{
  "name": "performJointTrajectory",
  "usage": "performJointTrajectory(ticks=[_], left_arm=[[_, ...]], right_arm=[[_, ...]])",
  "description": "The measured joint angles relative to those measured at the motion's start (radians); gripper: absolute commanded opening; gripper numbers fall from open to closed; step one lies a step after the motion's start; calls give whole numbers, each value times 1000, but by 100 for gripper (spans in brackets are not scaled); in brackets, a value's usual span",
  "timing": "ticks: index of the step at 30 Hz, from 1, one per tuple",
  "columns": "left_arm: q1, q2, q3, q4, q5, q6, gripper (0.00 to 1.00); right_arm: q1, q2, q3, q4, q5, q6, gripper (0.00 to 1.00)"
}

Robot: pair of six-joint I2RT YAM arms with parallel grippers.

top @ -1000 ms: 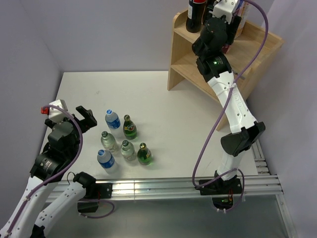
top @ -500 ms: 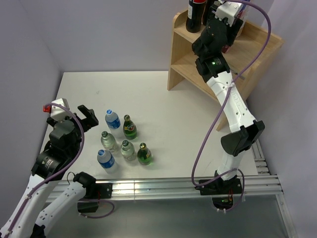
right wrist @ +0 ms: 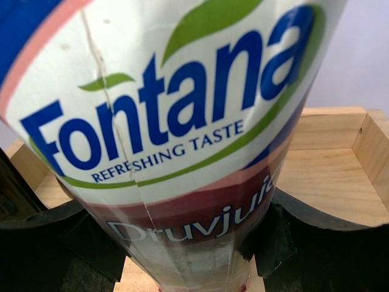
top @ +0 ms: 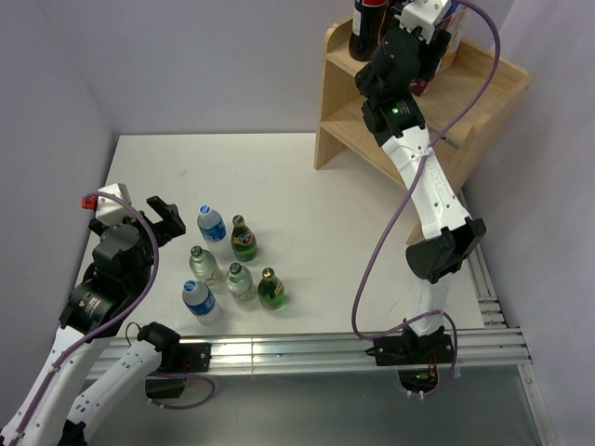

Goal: Place and organize the beverage onto the shelf
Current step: Place the drink on the shelf.

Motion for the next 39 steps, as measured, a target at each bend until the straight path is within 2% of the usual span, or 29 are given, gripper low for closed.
performJointTrajectory(ticks=[9,16,19,23,32,39], left_arm=[[18,15,-1,9,33,2,99],[18,42,-7,22,44,1,100],[19,46,-11,23,49,1,99],[20,43,-14,23,51,1,99],[23,43,-15,27,61,2,99],[25,43,-16,26,66,2,99]], right_arm=[[0,61,64,21,2,-48,16],[0,54,27,79,1,-64,22],[0,55,26,89,2,-68,27],[0,57,30,85,2,-67,40],[0,57,29,89,1,-68,61],[-1,75,56,83,10,-68,65]])
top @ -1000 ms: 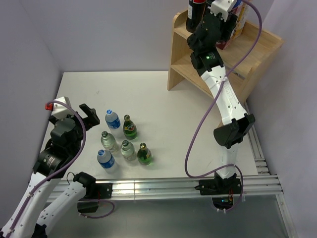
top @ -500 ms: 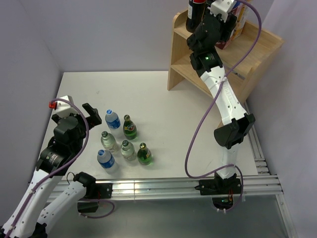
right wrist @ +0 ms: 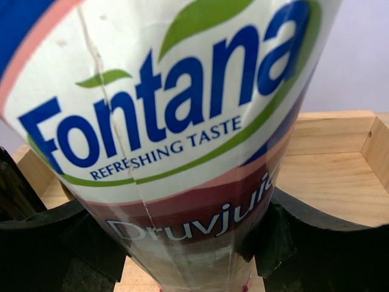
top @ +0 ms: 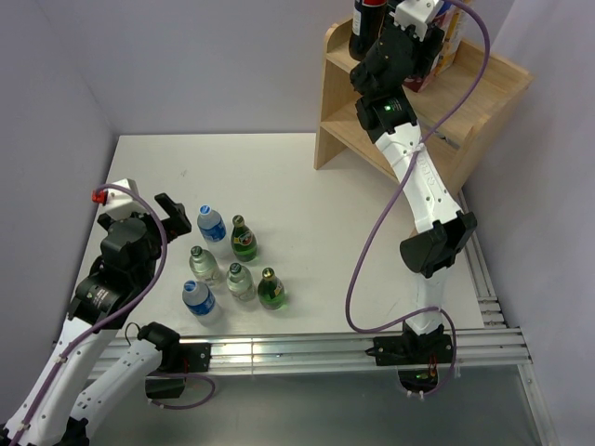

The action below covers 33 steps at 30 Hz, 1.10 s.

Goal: Place and organize the beverage onto the shelf
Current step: Place the drink on the shelf.

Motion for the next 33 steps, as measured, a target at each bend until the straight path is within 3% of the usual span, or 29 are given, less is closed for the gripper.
performJointTrajectory(ticks=[13,33], left_arm=[[2,-5,0,1,1,0,100],[2,-12,0,2,0,0,99]], right_arm=[[-6,0,2,-28,-22,24,78],[-21,5,13,-79,-42,107,83]])
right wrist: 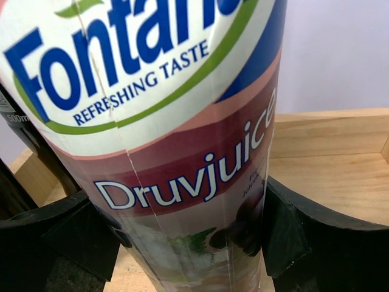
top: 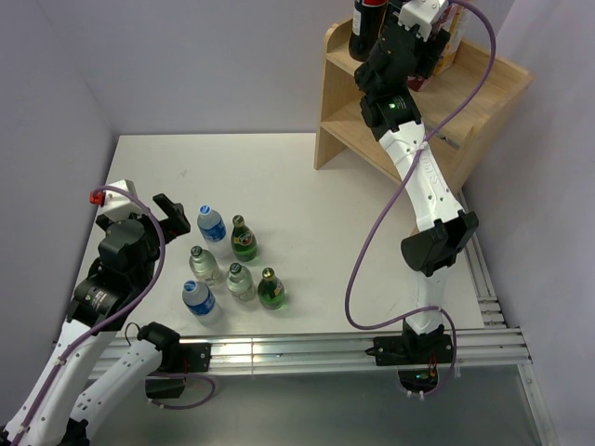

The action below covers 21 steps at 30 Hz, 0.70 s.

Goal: Place and organize the beverage onto the shelf
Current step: Place the drink on the shelf.

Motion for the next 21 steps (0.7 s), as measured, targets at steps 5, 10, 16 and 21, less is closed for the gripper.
performJointTrajectory(ticks=[5,10,16,21], left_arm=[[2,0,0,0,0,0,100],[6,0,0,0,0,0,99],[14,0,0,0,9,0,100],[18,0,0,0,18,0,99]], right_arm=[[1,0,2,-11,7,27,85],[2,-1,2,-27,12,61,87],[5,-5,-8,-71,22,106,100],[5,-8,-28,-106,32,130,100]])
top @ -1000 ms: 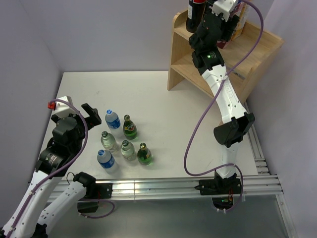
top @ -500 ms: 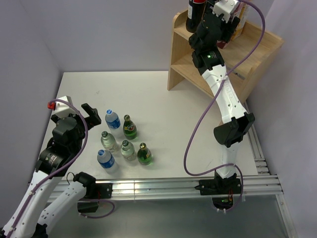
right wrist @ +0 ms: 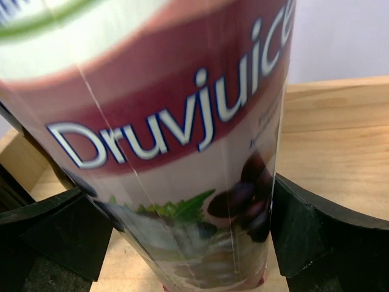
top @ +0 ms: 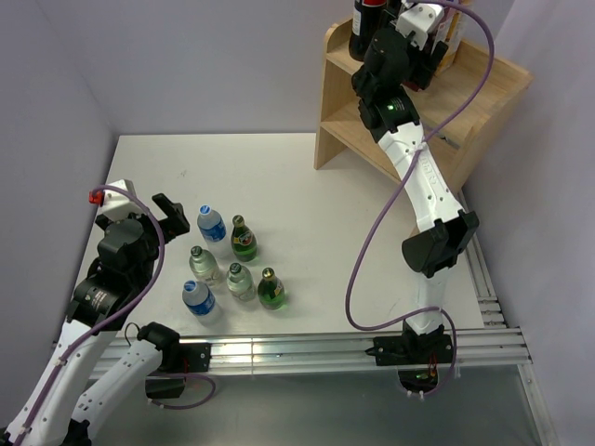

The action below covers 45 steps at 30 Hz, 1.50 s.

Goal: Place and organize the beverage onto the shelf
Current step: Place the drink on the shelf.

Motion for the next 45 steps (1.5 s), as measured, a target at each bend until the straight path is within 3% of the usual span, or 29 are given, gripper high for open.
performJointTrajectory(ticks=[22,45], left_arm=[[29,2,0,0,11,0,99],[42,20,0,0,36,0,100]], right_arm=[[3,-110,-147,-85,-97,102,100],[23,-196,-320,-48,-112,80,100]])
